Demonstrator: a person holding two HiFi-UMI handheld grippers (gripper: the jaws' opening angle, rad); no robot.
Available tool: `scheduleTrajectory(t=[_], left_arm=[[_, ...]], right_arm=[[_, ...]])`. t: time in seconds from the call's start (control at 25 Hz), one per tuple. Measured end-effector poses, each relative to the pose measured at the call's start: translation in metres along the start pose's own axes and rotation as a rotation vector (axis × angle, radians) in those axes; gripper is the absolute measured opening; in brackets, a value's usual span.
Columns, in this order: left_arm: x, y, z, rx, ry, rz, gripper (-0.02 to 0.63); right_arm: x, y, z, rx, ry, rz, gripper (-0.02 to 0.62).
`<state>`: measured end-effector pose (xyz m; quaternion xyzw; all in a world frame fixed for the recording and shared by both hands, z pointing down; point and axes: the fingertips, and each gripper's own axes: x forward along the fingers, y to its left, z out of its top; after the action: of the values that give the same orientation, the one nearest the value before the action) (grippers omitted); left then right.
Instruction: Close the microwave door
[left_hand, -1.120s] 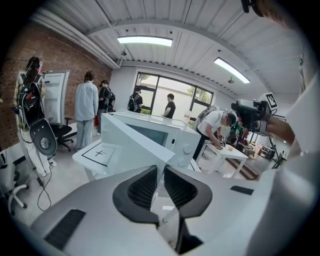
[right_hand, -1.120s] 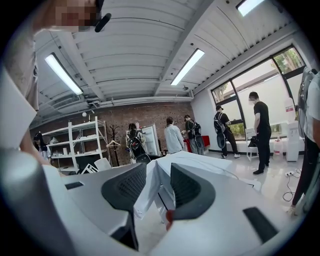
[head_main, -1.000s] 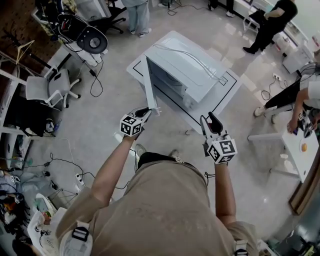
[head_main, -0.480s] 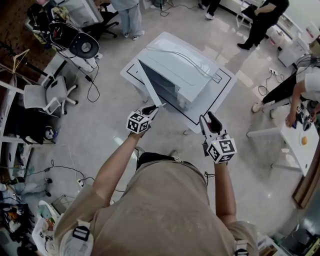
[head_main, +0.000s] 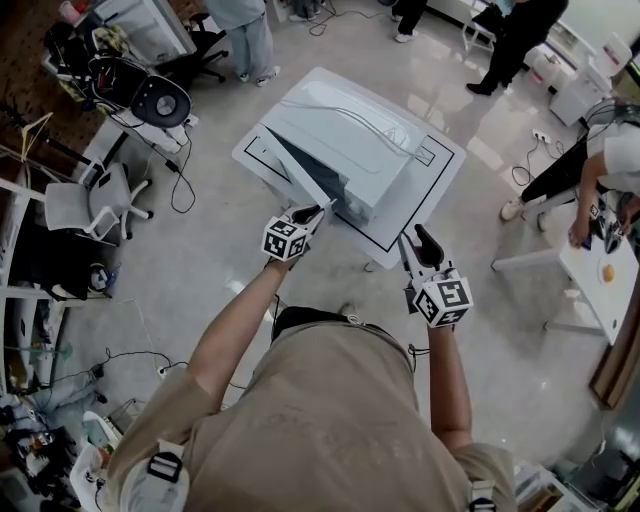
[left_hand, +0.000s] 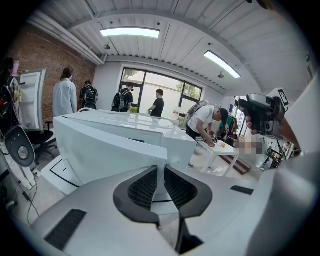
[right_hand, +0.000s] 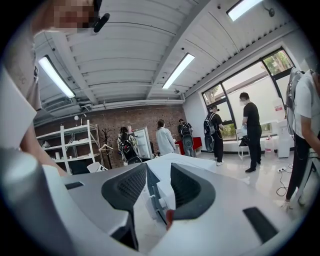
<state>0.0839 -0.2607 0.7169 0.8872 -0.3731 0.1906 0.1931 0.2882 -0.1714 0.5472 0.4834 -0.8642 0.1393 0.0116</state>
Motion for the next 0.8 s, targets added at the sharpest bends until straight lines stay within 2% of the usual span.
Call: scheduleTrajectory(t=[0.32, 0.56, 0.8], left_arm=[[0.029, -0.003, 0.017, -0.019, 0.000, -0.018, 0.052], [0.048, -0.005, 0.028, -0.003, 0.013, -0.015, 0.051], [0.052, -0.005, 0.030, -0.005, 0.011, -0.008, 0.049]], right_arm=[[-0.007, -0.019, -0.002, 0.017, -0.002, -0.026, 0.156], [-0.009, -0.031, -0.003, 0.026, 0.000, -0.040, 0.156], [-0.009, -0.042, -0.006, 0.037, 0.002, -0.052, 0.156]])
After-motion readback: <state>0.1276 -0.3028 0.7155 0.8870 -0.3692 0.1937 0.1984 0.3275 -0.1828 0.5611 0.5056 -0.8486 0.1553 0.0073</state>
